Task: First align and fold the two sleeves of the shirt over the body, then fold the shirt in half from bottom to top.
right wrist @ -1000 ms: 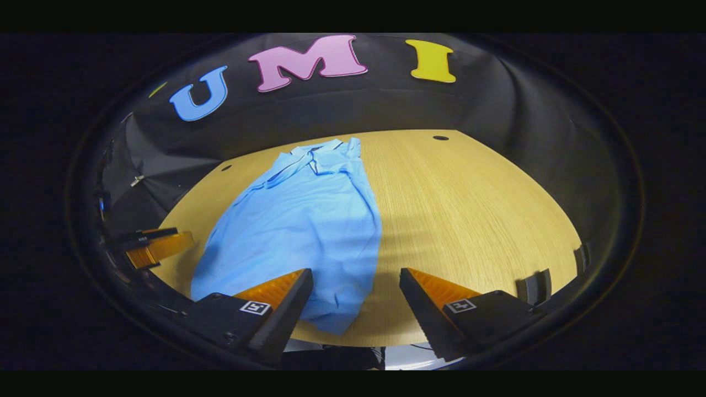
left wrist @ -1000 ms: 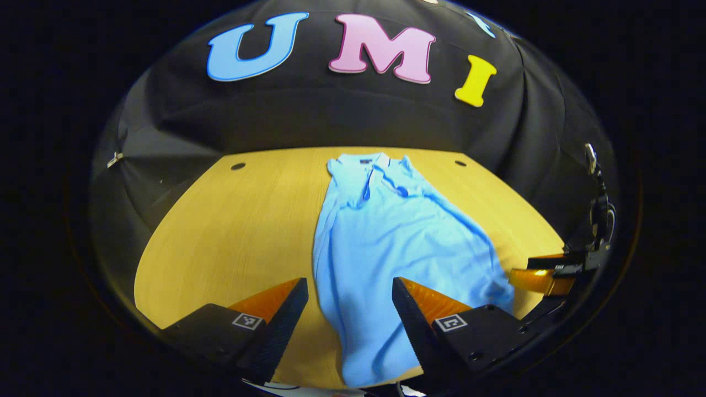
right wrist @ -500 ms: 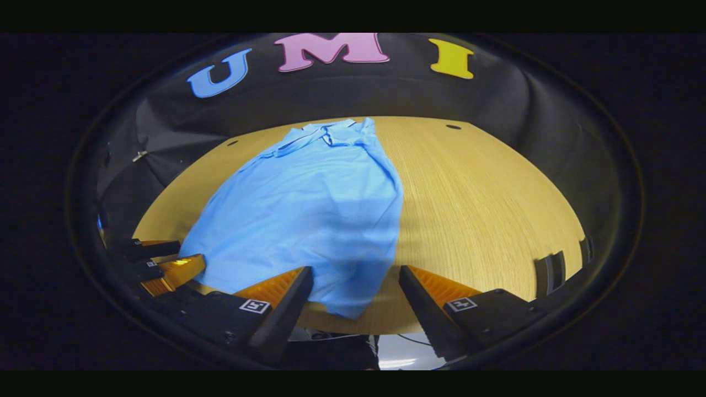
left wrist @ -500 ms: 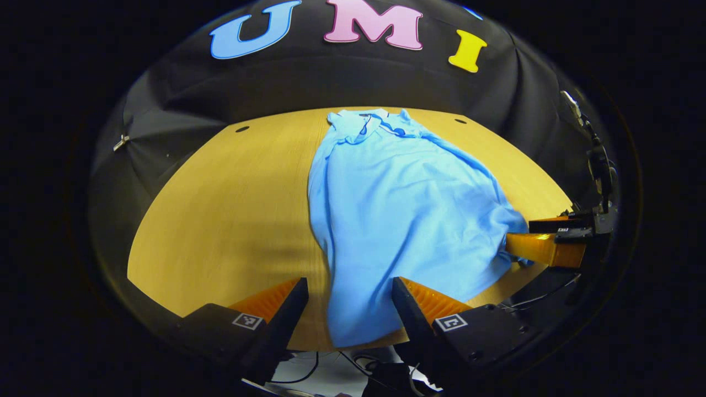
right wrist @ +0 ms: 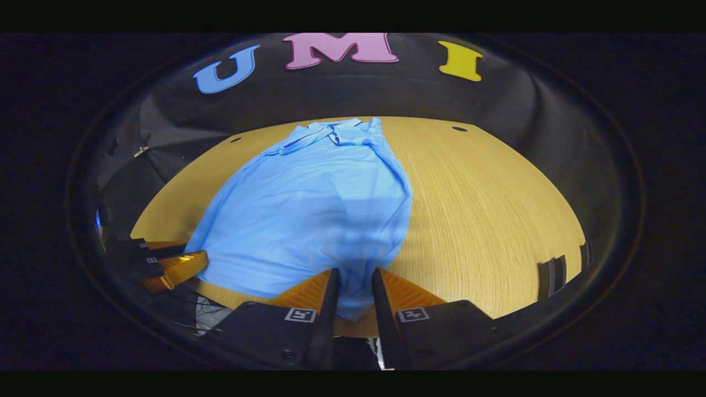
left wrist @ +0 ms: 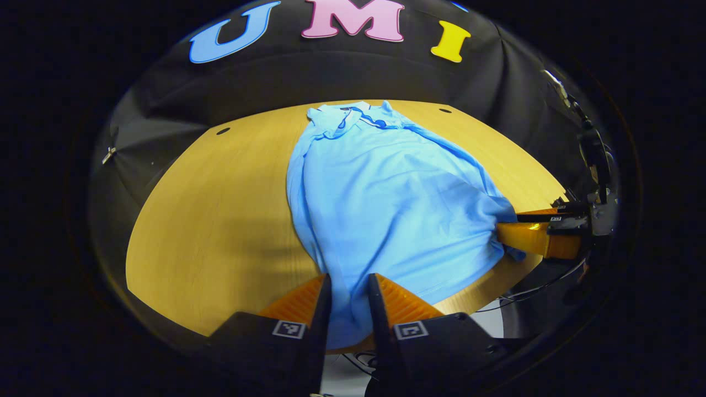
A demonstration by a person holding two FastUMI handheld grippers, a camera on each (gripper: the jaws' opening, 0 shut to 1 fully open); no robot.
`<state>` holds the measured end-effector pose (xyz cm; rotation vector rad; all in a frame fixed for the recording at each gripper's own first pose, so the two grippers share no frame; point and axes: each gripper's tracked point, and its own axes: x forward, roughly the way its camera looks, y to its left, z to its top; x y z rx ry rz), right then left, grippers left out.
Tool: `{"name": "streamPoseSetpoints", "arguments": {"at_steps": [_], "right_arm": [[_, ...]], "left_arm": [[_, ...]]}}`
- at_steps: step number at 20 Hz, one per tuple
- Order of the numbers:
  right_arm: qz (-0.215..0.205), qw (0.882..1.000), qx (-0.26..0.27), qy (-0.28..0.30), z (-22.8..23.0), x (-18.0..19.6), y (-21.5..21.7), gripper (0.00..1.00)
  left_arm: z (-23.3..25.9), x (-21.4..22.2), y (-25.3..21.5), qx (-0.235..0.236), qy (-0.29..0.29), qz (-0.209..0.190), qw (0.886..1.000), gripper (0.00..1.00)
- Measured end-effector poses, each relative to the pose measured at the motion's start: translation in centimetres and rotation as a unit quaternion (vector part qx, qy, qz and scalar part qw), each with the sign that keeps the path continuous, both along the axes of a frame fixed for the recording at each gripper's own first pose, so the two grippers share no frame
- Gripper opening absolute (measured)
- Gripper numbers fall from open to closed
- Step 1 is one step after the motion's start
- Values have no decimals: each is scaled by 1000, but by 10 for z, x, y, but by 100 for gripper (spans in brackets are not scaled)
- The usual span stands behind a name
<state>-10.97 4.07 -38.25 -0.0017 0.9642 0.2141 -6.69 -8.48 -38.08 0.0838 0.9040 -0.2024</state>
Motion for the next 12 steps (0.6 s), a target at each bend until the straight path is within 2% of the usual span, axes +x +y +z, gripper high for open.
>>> {"name": "streamPoseSetpoints", "arguments": {"at_steps": [1, 2, 3, 5, 7, 8, 9, 11, 12], "right_arm": [[-8, 1000, 5, 2, 0, 1, 0, 36], [-8, 1000, 8, 5, 0, 2, 1, 14], [-7, 1000, 12, 6, 0, 2, 1, 18], [-9, 999, 27, 15, -1, 3, 1, 2], [-15, 998, 47, 31, -1, 4, 0, 13], [-21, 998, 55, 39, 0, 4, -2, 13], [-25, 997, 57, 39, 3, 6, -5, 2], [-15, 998, 51, 33, 8, 13, -8, 13], [-7, 998, 48, 33, 11, 16, -8, 2]], "left_arm": [[0, 0, -2, -1, 2, 3, 1000, 23], [0, 1, -3, -3, 7, 8, 1000, 20], [0, 2, -3, -10, 11, 17, 1000, 13], [1, 4, -3, -32, 28, 41, 998, 7], [3, 7, -3, -54, 44, 69, 995, 7], [7, 10, -1, -59, 40, 83, 994, 6], [13, 11, -1, -61, 34, 89, 994, 6], [20, 11, -3, -52, 31, 85, 995, 6], [26, 11, -3, -47, 30, 83, 995, 6]]}}
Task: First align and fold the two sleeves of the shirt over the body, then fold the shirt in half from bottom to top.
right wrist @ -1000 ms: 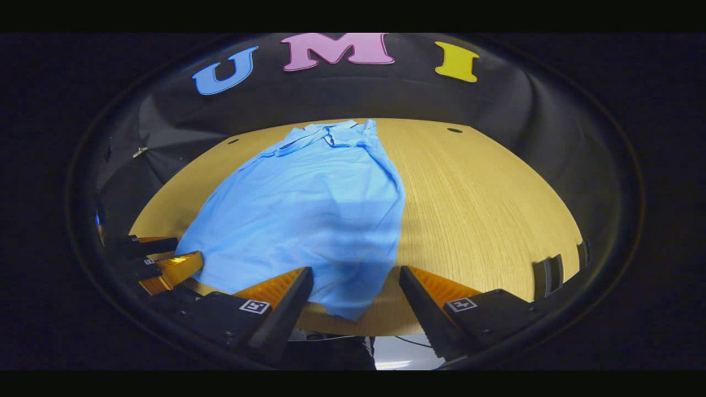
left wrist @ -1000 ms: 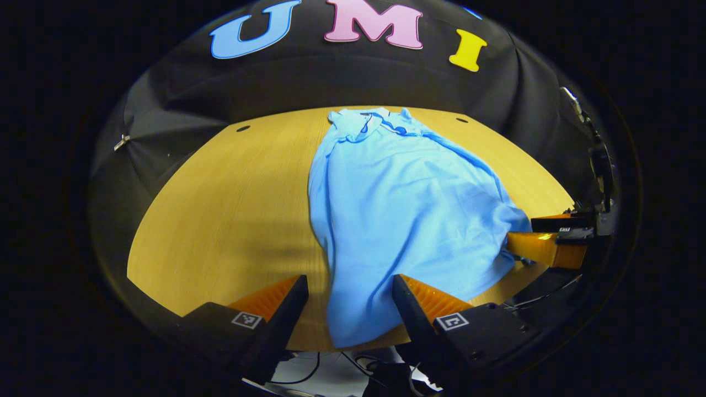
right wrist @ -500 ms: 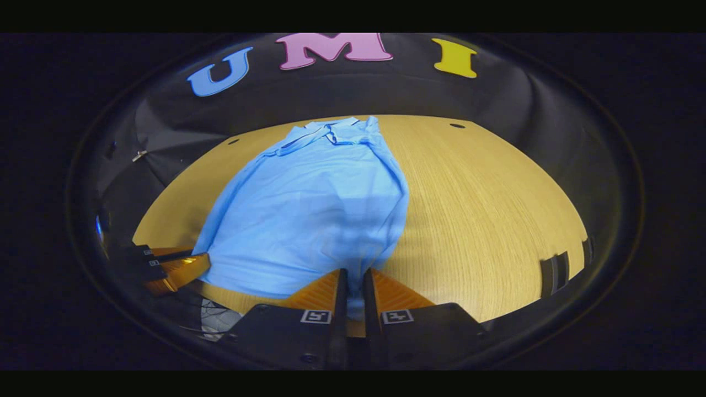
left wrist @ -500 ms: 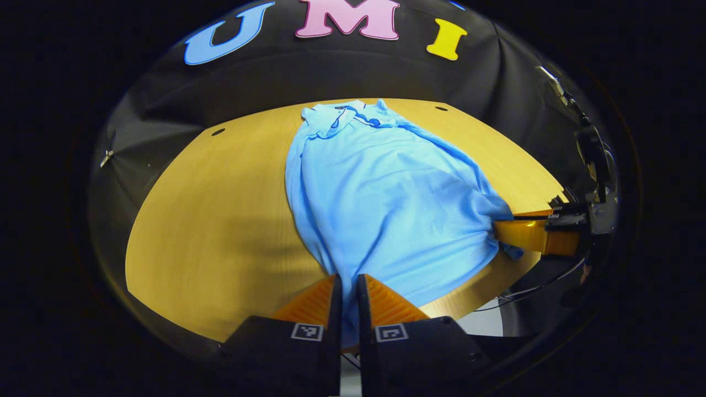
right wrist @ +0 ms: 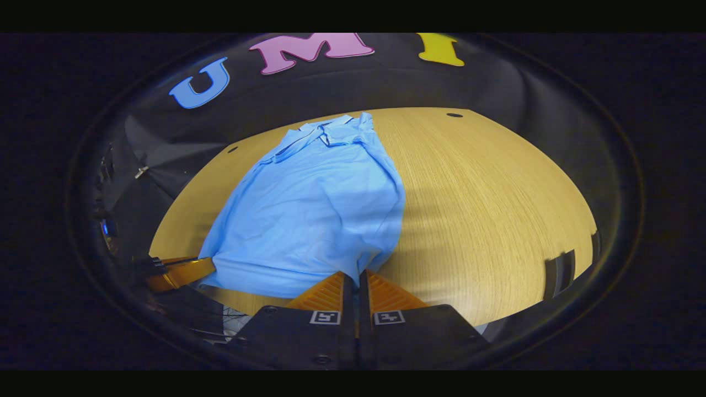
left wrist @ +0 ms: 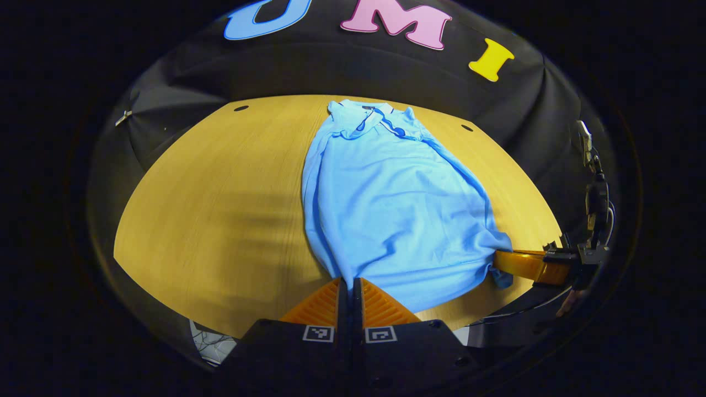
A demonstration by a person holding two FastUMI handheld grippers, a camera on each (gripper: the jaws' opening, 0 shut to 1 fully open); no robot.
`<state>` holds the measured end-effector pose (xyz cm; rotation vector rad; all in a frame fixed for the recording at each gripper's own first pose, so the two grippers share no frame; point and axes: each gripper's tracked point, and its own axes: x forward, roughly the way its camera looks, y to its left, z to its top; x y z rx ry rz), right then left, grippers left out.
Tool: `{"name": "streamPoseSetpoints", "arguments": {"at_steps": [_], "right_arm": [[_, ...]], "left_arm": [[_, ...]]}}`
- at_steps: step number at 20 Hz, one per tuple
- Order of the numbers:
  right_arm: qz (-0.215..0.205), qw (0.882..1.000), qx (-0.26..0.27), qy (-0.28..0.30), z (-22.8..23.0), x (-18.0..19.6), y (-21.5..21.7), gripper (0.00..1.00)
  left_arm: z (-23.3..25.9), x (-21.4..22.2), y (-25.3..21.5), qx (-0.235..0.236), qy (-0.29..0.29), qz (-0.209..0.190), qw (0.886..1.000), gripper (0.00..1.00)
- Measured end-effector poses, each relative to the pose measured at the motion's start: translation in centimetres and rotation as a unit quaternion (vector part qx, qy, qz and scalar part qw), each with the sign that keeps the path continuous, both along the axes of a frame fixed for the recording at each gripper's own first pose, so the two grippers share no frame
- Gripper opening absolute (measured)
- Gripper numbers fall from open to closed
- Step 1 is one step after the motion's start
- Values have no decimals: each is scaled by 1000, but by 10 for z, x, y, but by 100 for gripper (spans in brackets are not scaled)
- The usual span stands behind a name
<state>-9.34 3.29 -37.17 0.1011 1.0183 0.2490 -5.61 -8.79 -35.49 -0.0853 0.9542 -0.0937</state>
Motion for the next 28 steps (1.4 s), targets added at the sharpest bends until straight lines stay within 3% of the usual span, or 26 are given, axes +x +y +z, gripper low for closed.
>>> {"name": "streamPoseSetpoints", "arguments": {"at_steps": [1, 3, 4, 5, 8, 18, 21, 22, 23, 24, 25, 27, 28], "right_arm": [[10, 1000, -1, 3, 2, -1, 0, 7], [21, 1000, 1, -1, 12, 6, -1, 7], [21, 1000, 5, -2, 18, 12, 0, 12], [20, 1000, 10, -7, 26, 20, 1, 7], [23, 999, 21, -34, 53, 57, 8, 7], [39, 991, 51, -121, 118, 201, 33, 7], [42, 986, 53, -151, 132, 252, 40, 7], [41, 985, 56, -160, 135, 269, 43, 1], [40, 983, 60, -168, 138, 285, 46, 1], [37, 982, 64, -176, 141, 301, 49, 7], [33, 979, 68, -187, 143, 318, 52, 1], [30, 976, 72, -203, 141, 349, 59, 7], [28, 975, 77, -205, 137, 363, 64, 1]], "left_arm": [[6, 0, -2, -1, -2, -3, 1000, 6], [15, 2, -5, 2, -5, -12, 1000, 6], [20, 5, -7, 4, -6, -15, 1000, 6], [25, 9, -8, 2, -8, -17, 1000, 6], [49, 34, -9, -2, -27, -13, 1000, 6], [137, 181, 4, -5, -117, 18, 993, 6], [150, 228, 7, -4, -137, 16, 990, 6], [153, 244, 9, -1, -146, 17, 989, 6], [156, 261, 11, 2, -152, 20, 988, 11], [156, 277, 12, 3, -157, 21, 987, 6], [157, 290, 13, 1, -159, 22, 987, 6], [155, 323, 12, 0, -162, 21, 987, 6], [154, 340, 10, -1, -165, 18, 986, 6]]}}
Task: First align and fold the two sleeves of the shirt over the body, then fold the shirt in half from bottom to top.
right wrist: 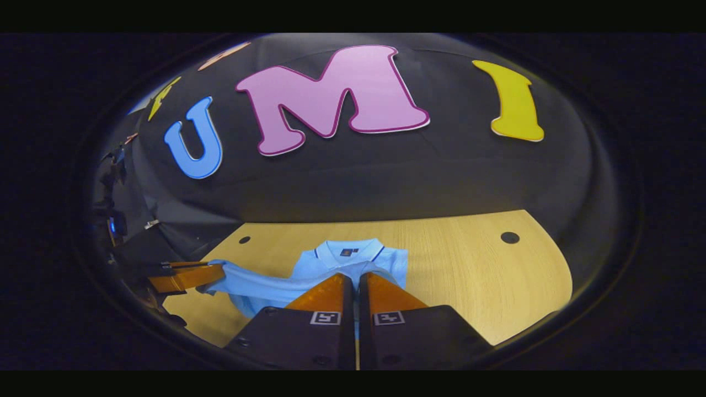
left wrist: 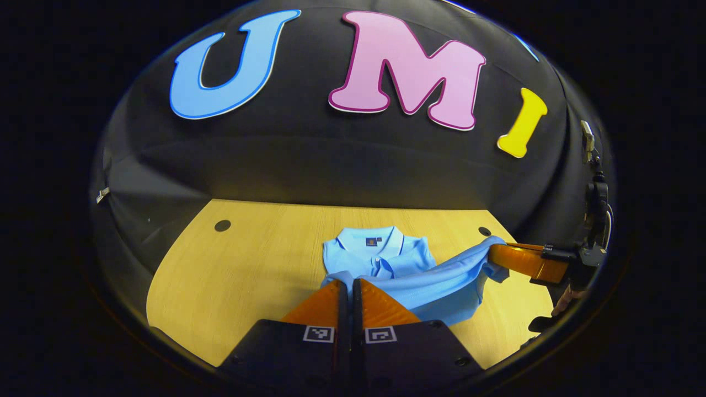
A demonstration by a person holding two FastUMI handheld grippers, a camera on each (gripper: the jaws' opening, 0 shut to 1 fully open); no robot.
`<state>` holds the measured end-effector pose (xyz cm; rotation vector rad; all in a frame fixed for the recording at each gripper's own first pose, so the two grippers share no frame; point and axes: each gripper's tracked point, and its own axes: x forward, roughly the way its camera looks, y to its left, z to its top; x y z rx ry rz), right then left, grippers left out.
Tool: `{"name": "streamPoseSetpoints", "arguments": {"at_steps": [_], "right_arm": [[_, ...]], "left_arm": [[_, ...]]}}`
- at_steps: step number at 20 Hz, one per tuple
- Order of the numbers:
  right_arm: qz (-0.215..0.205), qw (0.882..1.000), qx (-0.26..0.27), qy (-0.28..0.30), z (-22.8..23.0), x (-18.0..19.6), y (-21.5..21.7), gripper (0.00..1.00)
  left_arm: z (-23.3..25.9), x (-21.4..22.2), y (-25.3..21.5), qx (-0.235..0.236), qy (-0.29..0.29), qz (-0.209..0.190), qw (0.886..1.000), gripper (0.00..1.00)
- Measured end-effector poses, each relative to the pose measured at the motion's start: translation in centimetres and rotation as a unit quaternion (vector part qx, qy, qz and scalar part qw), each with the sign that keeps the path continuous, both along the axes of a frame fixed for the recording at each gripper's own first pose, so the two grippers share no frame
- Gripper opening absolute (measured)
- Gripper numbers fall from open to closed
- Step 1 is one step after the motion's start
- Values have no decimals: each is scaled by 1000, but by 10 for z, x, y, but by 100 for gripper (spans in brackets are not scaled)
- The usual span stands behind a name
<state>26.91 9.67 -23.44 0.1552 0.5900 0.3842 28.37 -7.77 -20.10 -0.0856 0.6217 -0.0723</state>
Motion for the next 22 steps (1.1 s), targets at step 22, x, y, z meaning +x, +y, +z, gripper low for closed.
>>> {"name": "streamPoseSetpoints", "arguments": {"at_steps": [22], "right_arm": [[-30, 997, -63, 17, -148, 171, 19, 2]], "left_arm": [[-146, 198, 30, 12, 10, -4, 1000, 11]]}}
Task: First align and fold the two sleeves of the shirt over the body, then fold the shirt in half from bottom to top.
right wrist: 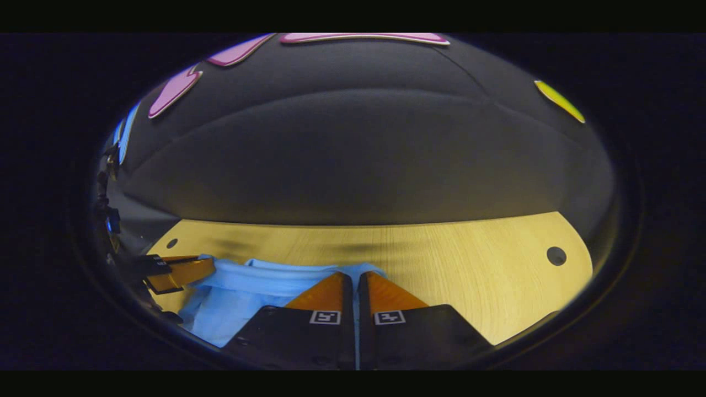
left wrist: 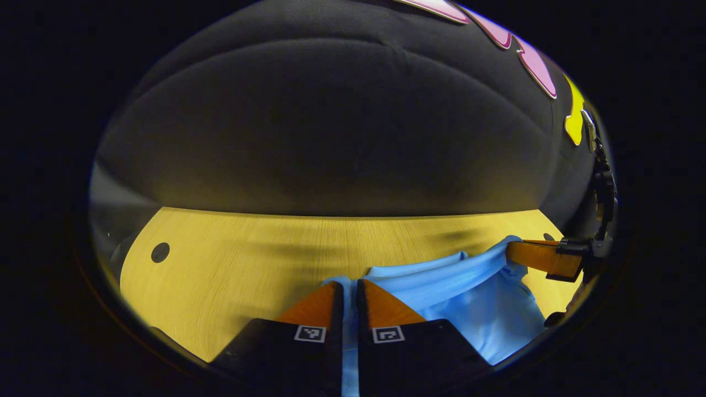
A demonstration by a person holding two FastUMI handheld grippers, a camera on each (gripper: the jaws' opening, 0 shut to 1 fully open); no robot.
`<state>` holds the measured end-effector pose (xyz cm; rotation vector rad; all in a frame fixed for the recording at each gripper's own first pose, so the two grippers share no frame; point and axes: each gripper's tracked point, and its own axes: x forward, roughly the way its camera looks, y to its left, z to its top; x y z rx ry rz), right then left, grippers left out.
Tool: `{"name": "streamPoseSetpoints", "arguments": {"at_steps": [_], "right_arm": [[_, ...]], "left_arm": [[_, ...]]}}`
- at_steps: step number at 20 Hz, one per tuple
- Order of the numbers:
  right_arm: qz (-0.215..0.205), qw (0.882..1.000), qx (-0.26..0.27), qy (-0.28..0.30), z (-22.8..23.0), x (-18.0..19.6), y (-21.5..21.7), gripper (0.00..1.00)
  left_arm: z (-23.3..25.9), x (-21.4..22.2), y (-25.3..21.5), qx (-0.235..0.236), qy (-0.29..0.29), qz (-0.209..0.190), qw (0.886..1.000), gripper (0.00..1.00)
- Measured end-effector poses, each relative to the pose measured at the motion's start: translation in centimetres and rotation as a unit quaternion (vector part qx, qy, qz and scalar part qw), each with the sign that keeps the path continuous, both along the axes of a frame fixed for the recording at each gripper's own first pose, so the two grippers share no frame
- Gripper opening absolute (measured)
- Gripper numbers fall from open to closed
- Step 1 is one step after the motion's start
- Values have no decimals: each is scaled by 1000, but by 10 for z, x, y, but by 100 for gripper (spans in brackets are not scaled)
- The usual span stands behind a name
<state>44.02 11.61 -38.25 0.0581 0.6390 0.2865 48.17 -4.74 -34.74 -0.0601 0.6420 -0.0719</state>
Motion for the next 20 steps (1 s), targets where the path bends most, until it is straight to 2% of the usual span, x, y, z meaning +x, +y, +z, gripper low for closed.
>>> {"name": "streamPoseSetpoints", "arguments": {"at_steps": [1, 2, 3, 4, 7, 8, 9, 12, 13, 16, 20], "right_arm": [[-4, 1000, -1, -8, 4, 0, -1, 5], [-9, 1000, 2, -16, 10, -3, -3, 25], [-13, 1000, 5, -22, 17, -9, -5, 28], [-18, 999, 6, -32, 25, -12, -10, 33], [-32, 998, -1, -62, 55, -30, -26, 73], [-38, 997, 0, -71, 67, -38, -31, 85], [-45, 995, -3, -84, 80, -47, -35, 92], [-60, 990, -21, -123, 125, -81, -53, 92], [-64, 989, -21, -132, 142, -96, -54, 99], [-79, 986, -14, -149, 188, -144, -62, 99], [-63, 984, -17, -168, 240, -226, -61, 99]], "left_arm": [[5, -2, -1, -4, -7, -1, 1000, 26], [12, -6, -3, -9, -16, -4, 1000, 31], [21, -9, -4, -12, -28, -9, 1000, 35], [32, -14, -5, -12, -39, -11, 999, 51], [70, -31, -20, -18, -87, -28, 996, 100], [85, -43, -27, -26, -102, -36, 994, 100], [101, -55, -32, -30, -116, -41, 992, 97], [148, -98, -34, -24, -166, -41, 985, 98], [164, -114, -35, -21, -182, -39, 982, 98], [220, -176, -35, -34, -211, -40, 976, 97], [289, -258, -40, -54, -248, -39, 966, 97]]}}
